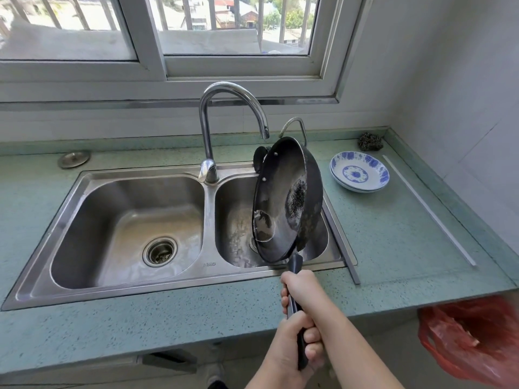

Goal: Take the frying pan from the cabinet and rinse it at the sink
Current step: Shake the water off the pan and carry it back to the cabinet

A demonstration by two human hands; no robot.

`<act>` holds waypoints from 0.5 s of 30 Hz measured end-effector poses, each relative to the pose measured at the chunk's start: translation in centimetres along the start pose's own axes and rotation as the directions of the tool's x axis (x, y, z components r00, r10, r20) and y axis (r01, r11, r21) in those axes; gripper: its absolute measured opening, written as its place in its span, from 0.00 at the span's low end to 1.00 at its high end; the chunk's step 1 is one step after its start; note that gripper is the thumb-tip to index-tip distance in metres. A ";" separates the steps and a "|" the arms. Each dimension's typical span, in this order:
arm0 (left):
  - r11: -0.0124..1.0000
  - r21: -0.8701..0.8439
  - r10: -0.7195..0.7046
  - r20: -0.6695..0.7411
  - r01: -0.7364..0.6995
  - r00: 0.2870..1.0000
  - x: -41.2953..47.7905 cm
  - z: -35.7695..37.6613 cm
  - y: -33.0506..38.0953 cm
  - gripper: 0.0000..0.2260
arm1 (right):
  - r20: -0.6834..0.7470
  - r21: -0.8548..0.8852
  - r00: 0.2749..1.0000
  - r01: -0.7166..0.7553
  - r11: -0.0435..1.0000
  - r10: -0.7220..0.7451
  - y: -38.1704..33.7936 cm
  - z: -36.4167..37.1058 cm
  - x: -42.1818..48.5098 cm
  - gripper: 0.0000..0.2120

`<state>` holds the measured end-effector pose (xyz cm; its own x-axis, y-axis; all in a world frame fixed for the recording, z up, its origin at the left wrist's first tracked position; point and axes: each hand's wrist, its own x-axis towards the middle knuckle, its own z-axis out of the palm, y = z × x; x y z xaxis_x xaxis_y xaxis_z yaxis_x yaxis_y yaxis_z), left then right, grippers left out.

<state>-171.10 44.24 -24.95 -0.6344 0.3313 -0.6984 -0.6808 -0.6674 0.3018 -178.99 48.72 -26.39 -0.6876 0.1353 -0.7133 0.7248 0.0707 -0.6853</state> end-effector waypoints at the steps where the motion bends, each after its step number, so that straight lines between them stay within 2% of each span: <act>1: 1.000 -0.013 -0.003 0.003 0.003 1.000 -0.1 0.0 0.0 0.13 | -0.008 -0.007 1.000 0.004 1.000 -0.004 0.0 0.0 0.0 0.11; 5: 0.997 -0.070 -0.016 0.021 0.017 1.000 -0.3 0.1 0.0 0.14 | -0.027 -0.019 1.000 -0.001 1.000 0.001 0.0 0.1 -0.2 0.12; 10: 0.992 -0.117 -0.035 0.073 0.043 0.997 -0.8 0.3 0.0 0.08 | -0.053 -0.050 0.998 0.018 0.999 -0.020 0.1 0.1 -0.2 0.12; 15: 0.990 -0.137 -0.035 0.089 0.047 0.995 -0.9 0.4 -0.1 0.08 | -0.058 -0.082 0.998 0.023 0.996 -0.028 0.0 0.0 -0.5 0.13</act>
<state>-170.61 44.23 -24.10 -0.6404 0.4121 -0.6481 -0.6532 -0.7361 0.1773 -178.62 48.68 -26.07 -0.7042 0.1905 -0.6839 0.7095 0.1545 -0.6875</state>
